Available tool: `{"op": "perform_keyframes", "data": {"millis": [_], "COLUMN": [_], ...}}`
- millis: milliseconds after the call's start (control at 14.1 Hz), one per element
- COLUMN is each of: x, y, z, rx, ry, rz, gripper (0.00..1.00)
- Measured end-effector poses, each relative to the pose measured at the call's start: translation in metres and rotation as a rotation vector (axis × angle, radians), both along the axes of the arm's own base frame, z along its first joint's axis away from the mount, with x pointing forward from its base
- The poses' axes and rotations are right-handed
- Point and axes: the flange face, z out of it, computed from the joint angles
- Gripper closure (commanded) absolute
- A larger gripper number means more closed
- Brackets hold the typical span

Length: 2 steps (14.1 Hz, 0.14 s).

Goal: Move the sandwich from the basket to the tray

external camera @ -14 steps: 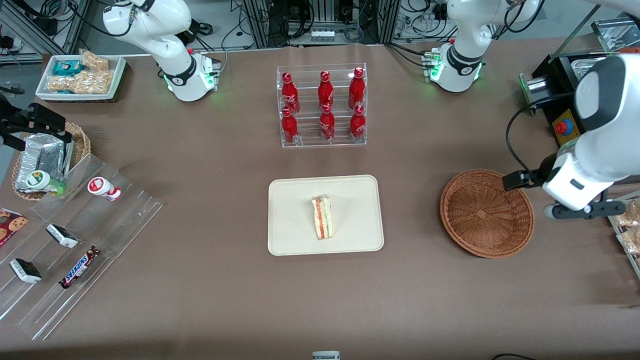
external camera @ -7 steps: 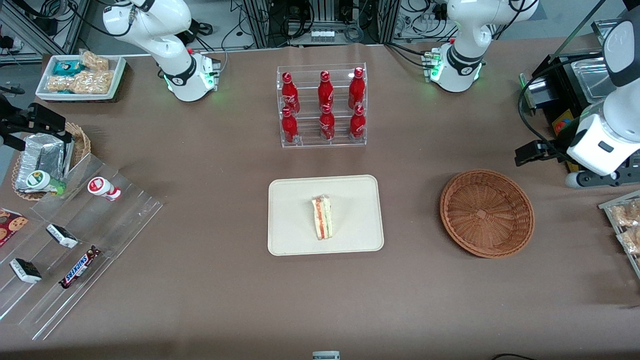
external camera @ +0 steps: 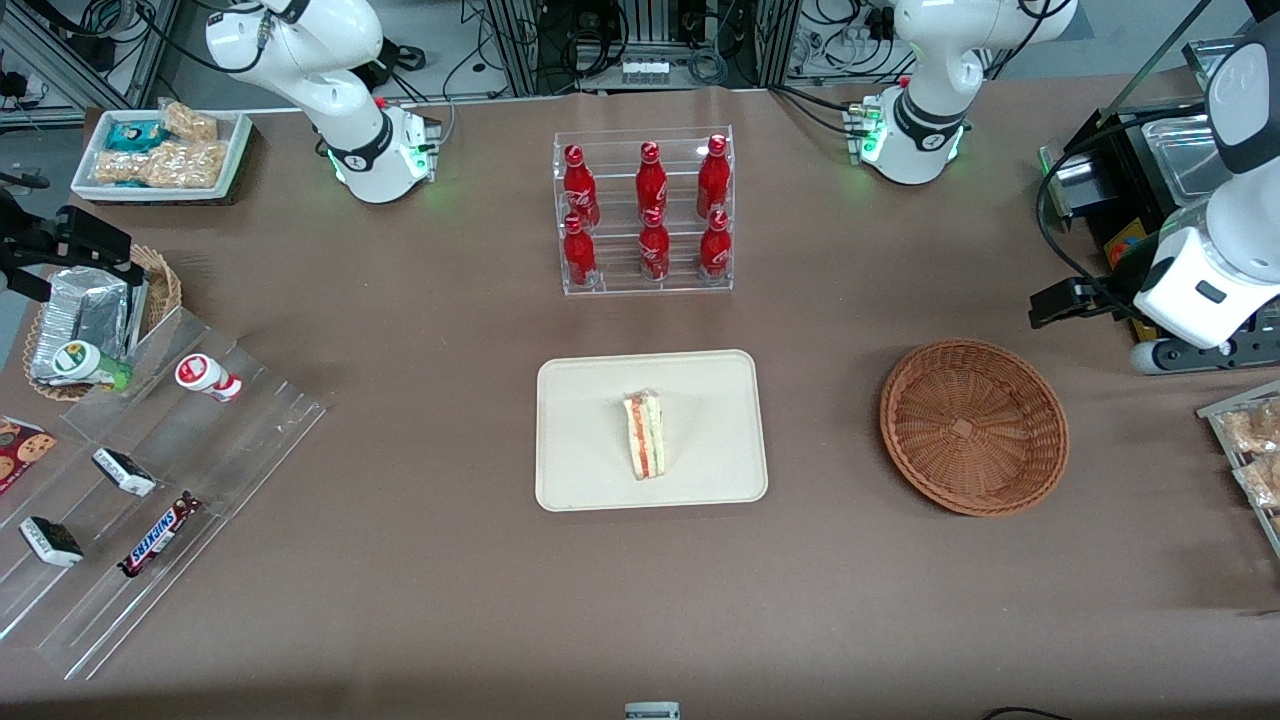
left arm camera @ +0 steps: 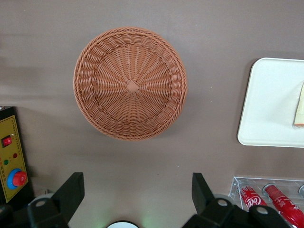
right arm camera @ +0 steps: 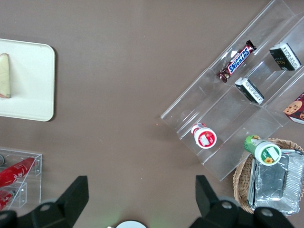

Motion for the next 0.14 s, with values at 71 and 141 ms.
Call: {"op": "perform_keyframes", "data": {"millis": [71, 141], "x": [0.0000, 0.0001], "y": [0.0003, 0.0005], "z": [0.0000, 0.0000], "rx": [0.000, 0.000], "ry": [0.000, -0.001], "rz": [0.001, 0.001], "gripper": [0.00, 0.00]}}
